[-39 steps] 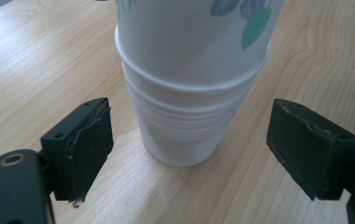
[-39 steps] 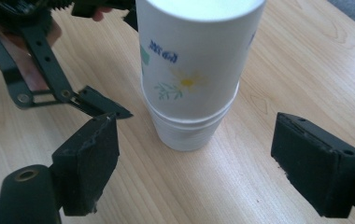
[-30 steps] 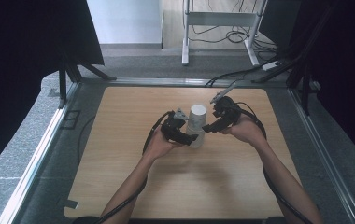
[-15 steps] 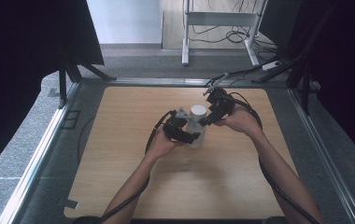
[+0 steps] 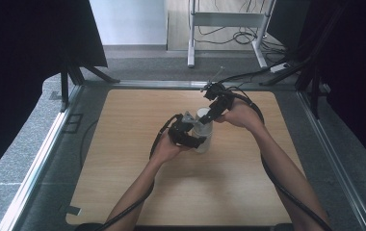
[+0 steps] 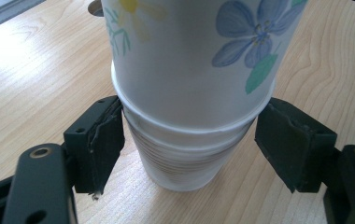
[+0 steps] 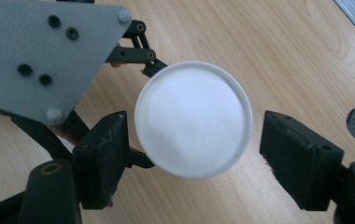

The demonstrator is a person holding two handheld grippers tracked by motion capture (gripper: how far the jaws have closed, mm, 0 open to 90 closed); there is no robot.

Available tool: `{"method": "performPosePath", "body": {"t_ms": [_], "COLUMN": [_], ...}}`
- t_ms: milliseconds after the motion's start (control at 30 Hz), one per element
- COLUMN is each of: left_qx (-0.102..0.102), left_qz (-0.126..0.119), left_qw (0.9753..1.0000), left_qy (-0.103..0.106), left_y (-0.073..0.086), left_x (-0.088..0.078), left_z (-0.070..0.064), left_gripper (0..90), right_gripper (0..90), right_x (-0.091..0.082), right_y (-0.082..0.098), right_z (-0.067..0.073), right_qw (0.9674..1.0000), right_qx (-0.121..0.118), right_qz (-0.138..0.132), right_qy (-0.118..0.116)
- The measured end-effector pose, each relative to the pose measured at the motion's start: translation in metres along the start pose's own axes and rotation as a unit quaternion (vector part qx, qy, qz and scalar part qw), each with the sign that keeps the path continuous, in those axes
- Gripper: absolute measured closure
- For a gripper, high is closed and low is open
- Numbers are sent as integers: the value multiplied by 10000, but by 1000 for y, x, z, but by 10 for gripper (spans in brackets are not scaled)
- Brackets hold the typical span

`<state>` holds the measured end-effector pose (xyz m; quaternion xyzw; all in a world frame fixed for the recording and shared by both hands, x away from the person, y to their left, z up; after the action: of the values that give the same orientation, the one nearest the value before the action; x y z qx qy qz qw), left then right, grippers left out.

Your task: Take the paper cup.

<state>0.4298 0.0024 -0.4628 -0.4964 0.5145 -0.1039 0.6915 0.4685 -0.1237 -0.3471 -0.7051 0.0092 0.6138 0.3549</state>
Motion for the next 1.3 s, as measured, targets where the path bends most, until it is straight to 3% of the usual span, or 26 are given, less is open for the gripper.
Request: {"method": "performPosePath", "body": {"t_ms": [267, 500, 867, 1033, 1300], "left_qx": [12, 23, -61, -122, -220], "left_qz": [14, -8, -56, -33, -82], "left_qw": [10000, 10000, 10000, 9999, 9997], "left_qy": [-9, 2, 26, -113, 69], "left_y": [0, 0, 2, 2, -1], "left_x": [0, 0, 2, 2, -8], "left_z": [0, 0, 0, 1, 1], "left_gripper": [242, 241, 222, 165, 141], "right_gripper": [358, 366, 368, 368, 369], "right_x": [2, -1, -18, -27, -44], "right_y": [-13, -17, -23, -24, -25], "right_z": [2, 3, 4, 3, 5], "right_qw": [9996, 9990, 9991, 9994, 9996], "right_qx": [-49, -120, -182, -171, -181], "right_qz": [289, 441, 383, 311, 179], "right_qy": [-11, 5, 46, 52, 86]}}
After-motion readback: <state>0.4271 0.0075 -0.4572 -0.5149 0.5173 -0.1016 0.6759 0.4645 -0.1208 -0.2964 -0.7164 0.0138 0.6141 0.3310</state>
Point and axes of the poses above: each handheld gripper's, and its own axes: x roughly forward along the jaws, y roughly out of its underside, z roughly to its left, the point moved 3 cm from there along x, roughly forward along the jaws, and after that the axes turned 3 degrees about -z, right-handed, at the moved point
